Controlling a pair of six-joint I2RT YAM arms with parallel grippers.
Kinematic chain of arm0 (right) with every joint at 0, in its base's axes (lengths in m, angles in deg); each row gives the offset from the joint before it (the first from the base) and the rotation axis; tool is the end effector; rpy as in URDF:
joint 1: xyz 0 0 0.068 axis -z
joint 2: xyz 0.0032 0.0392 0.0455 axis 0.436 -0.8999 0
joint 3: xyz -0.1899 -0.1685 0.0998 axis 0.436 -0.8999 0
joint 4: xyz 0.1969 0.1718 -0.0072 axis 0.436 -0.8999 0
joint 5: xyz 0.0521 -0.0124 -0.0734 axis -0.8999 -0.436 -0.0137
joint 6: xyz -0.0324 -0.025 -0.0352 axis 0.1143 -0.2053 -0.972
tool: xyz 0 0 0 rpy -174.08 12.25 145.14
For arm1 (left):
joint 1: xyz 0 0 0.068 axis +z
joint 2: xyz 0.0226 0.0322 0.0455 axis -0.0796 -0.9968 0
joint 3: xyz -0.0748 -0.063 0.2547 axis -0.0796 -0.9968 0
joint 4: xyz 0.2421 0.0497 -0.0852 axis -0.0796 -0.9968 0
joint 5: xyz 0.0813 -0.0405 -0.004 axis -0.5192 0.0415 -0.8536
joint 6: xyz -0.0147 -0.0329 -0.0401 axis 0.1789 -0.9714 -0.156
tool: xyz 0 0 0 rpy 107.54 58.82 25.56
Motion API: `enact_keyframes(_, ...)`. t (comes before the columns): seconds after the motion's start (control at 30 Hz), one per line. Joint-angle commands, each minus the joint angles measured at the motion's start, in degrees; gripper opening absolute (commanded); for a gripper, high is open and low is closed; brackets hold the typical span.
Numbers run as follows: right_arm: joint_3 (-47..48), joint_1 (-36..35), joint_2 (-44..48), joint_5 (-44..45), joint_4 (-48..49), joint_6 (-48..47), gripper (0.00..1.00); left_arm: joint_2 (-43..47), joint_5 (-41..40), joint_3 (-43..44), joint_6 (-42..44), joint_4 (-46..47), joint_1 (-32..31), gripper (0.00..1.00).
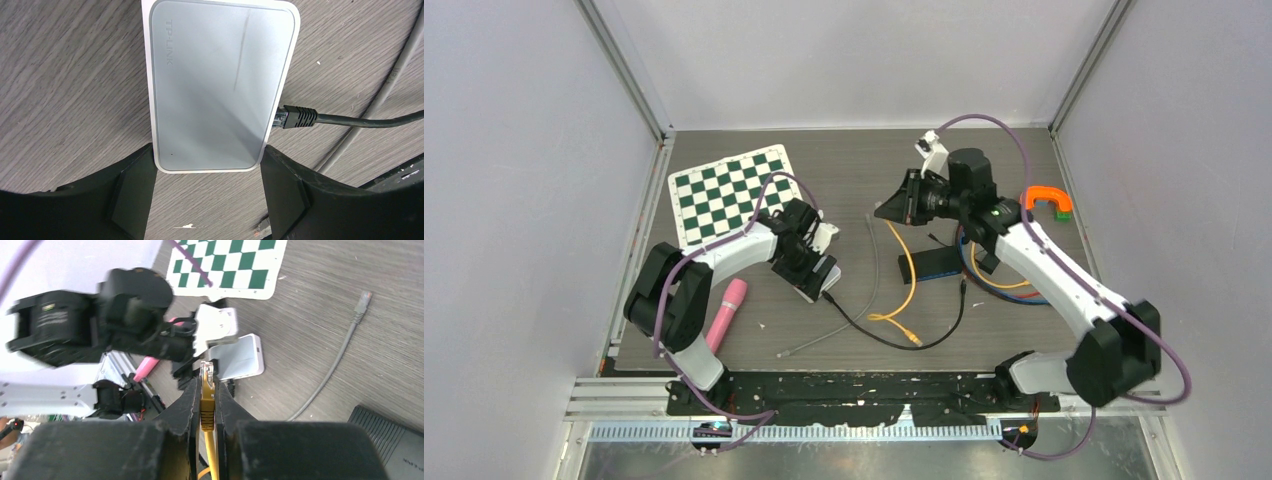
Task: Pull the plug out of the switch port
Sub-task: Place the connector at the center of the board.
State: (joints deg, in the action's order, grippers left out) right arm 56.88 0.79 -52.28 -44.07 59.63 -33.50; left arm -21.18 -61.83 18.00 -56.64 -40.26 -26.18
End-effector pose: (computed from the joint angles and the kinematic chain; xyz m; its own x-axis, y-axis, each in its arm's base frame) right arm 0.2606 0.1417 0.3366 -0.7026 0.1143 -0.7023 -0.5136 0.6016 0.6118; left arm 0.2613 -0.1631 0.1727 -0.7942 0.5433 -0.2724 0.5946 0.7872 -0.1634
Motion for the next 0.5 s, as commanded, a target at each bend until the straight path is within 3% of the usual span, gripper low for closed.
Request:
enact_keyframes(0.0,2.4,0.6,-11.5,1.4,4.1,0.4,0.05,1.5,1.2,1.4,0.8,1.1,-0.2,0.32)
enact_keyframes(0.23,15.7,3.8,-30.2,3.4,4.4,-1.4,0.11,2.0,1.4,1.3,0.8,1.1,-0.2,0.32)
enact_keyframes(0.37,23.6,3.9,-40.6,-0.2,0.9,-3.0,0.23,2.1,1.4,1.1,0.7,1.3,-0.2,0.32)
enact_keyframes(0.47,26.2,4.0,-43.5,-1.8,-1.6,-4.1,0.36,2.0,1.3,1.3,0.7,1.0,-0.2,0.32)
